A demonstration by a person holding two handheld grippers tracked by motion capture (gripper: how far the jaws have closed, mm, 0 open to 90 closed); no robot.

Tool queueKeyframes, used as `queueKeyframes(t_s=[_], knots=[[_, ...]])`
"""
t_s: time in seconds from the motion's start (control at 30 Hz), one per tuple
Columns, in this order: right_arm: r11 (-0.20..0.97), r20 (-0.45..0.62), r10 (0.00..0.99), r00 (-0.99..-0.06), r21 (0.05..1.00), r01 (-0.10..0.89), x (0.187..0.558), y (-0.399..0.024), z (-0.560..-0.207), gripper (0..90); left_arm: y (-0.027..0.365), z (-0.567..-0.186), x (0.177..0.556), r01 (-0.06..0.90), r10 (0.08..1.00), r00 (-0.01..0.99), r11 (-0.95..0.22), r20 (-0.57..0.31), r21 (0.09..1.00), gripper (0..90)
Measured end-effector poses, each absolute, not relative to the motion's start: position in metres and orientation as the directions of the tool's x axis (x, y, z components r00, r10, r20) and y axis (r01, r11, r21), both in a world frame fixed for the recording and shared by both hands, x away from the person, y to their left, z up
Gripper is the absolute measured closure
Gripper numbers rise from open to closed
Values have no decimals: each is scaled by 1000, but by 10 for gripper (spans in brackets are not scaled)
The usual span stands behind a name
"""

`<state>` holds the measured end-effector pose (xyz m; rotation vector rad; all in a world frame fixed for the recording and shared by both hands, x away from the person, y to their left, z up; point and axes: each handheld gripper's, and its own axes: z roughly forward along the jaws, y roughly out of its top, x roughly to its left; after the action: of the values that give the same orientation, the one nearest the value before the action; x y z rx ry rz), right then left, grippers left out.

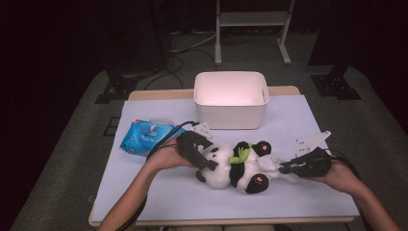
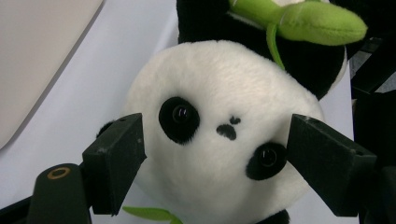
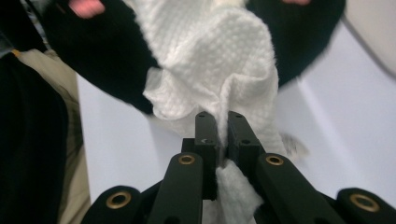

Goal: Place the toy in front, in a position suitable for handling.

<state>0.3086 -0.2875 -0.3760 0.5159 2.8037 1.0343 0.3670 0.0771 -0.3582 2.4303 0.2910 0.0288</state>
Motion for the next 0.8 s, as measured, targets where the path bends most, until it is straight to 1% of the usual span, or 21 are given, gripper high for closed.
queueKeyframes(t_s=[0.13, 0.2, 0.27, 0.37, 0.47, 0.53, 0.6, 0.8], knots=[[723, 15, 382, -924, 618, 309, 311, -294, -384, 834, 74, -364, 369, 219, 209, 974, -746, -91, 629, 201], [715, 21, 394, -919, 621, 321, 312, -293, -385, 828, 72, -364, 369, 221, 203, 974, -751, -101, 622, 227], [716, 11, 385, -923, 627, 306, 313, -288, -383, 823, 71, -363, 368, 225, 204, 973, -755, -105, 616, 264], [701, 4, 361, -932, 658, 274, 313, -281, -375, 814, 70, -362, 365, 214, 197, 976, -764, -95, 609, 295], [694, -8, 339, -941, 677, 244, 313, -270, -366, 783, 70, -362, 362, 218, 204, 974, -758, -94, 615, 308], [689, -11, 317, -949, 690, 222, 313, -260, -362, 736, 71, -363, 361, 224, 208, 973, -752, -100, 620, 317], [707, -35, 297, -954, 680, 195, 312, -248, -360, 694, 72, -364, 358, 220, 208, 974, -751, -93, 622, 319], [714, -43, 244, -969, 684, 150, 311, -224, -355, 594, 73, -365, 356, 227, 222, 971, -745, -88, 627, 318]])
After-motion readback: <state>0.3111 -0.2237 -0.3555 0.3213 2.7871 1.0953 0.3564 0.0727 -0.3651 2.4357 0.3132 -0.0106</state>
